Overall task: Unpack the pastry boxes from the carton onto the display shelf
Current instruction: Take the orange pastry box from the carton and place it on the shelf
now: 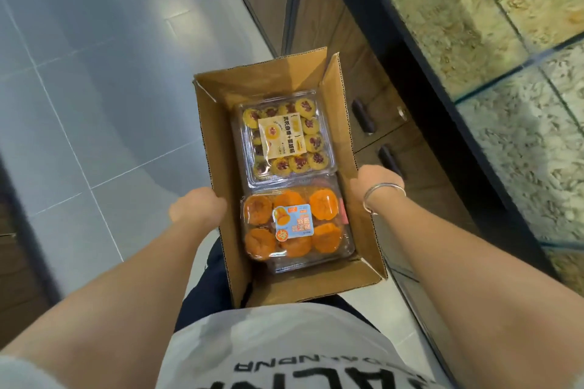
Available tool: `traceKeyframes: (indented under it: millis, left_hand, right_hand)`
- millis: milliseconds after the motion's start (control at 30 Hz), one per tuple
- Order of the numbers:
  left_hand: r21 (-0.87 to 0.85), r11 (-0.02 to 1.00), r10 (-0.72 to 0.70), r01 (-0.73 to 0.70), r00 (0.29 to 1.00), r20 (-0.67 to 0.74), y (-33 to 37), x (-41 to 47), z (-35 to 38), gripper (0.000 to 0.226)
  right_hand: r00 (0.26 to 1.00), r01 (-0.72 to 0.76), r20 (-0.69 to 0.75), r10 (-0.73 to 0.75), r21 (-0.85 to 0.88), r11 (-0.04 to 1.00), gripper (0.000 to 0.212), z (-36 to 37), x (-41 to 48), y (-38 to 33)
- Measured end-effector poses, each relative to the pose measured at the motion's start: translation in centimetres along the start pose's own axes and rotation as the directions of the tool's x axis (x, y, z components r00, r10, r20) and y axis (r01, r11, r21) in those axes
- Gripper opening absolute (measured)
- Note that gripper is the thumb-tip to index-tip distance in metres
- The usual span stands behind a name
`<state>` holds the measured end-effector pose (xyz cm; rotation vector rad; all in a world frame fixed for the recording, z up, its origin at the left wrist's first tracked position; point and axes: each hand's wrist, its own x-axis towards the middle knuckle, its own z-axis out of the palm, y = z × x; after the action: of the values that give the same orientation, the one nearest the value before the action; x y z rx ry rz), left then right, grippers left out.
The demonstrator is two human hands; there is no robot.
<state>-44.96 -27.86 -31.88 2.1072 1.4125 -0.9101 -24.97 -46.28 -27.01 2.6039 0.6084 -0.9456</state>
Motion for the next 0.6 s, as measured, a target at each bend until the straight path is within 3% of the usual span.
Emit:
traceKeyframes:
  millis: [367,600]
  left_hand:
    - [0.035,0.996,-0.078,0.078,0.997,0.013,3.6,12.2,-9.5,0.025]
    - [0.034,0.987,-0.156,0.156,0.988,0.006,4.7,21.9,-11.4,0.030]
  right_hand:
    - [1.000,0.013,0.003,-0.013,-0.053,0.998,0.030,-8.8,13.6,-10.7]
    - [0.997,0.054,0.050,-0.052,-0.029,0.998,0.028,-9.5,23.6,-13.9]
